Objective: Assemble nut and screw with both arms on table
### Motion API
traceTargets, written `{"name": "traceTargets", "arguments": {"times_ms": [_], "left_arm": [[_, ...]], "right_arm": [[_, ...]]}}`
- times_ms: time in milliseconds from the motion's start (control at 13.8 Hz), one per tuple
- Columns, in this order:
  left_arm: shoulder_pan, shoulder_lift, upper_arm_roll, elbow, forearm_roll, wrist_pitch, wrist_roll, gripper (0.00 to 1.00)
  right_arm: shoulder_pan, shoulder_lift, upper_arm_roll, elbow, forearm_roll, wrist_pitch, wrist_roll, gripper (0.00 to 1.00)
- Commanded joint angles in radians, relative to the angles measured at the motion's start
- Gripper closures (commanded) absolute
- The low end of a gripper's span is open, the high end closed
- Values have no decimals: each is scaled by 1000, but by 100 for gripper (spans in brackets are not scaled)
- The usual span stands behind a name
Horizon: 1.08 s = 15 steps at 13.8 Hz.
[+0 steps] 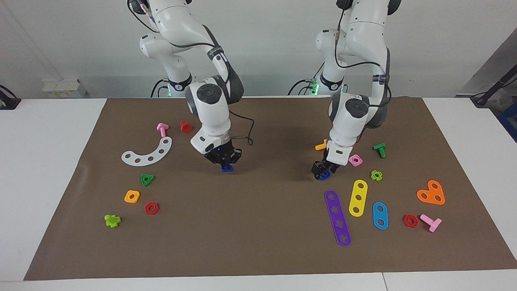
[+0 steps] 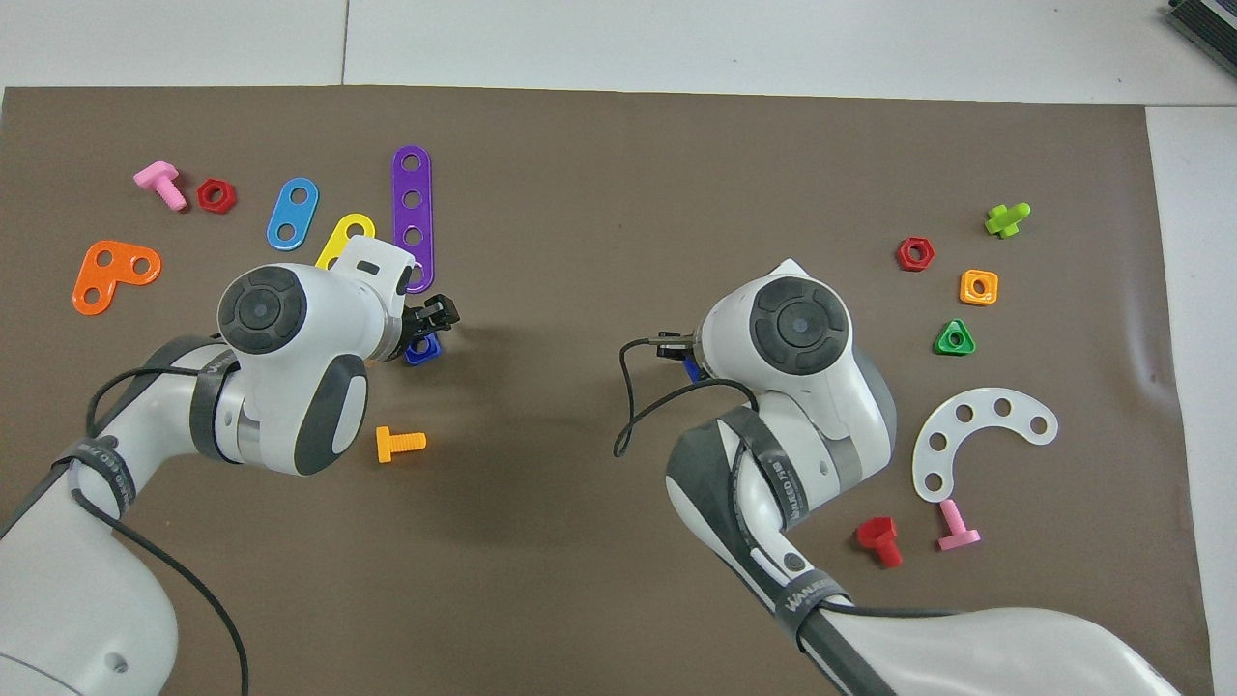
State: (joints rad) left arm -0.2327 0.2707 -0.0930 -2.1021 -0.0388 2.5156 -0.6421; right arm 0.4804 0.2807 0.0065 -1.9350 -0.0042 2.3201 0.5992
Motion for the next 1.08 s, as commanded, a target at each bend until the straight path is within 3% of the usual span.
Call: {"name": "traceTargets", "arguments": {"times_ms": [0, 289, 794, 867, 939, 1011], "left_arm": [[-19, -2, 16, -24, -9, 25, -8, 25], [-19, -1, 16, -32, -6, 31, -8, 27], [-19, -2, 16, -33, -1, 31, -8, 43], [-19, -2, 16, -33, -1, 31, -8, 44], [-19, -2, 16, -33, -1, 31, -8, 46], [-19, -2, 16, -33, -1, 31, -8, 50]], "right_arm": [[42, 8, -2, 2, -19, 1, 97, 100], [101, 58, 0, 41, -83, 18, 229, 100], [153, 109, 0, 53, -119, 35, 292, 100], [153, 109, 0, 57, -112, 25, 290, 95], [146, 104, 0, 57, -112, 21, 289, 28], [139, 94, 0, 57, -111, 16, 281, 17]]}}
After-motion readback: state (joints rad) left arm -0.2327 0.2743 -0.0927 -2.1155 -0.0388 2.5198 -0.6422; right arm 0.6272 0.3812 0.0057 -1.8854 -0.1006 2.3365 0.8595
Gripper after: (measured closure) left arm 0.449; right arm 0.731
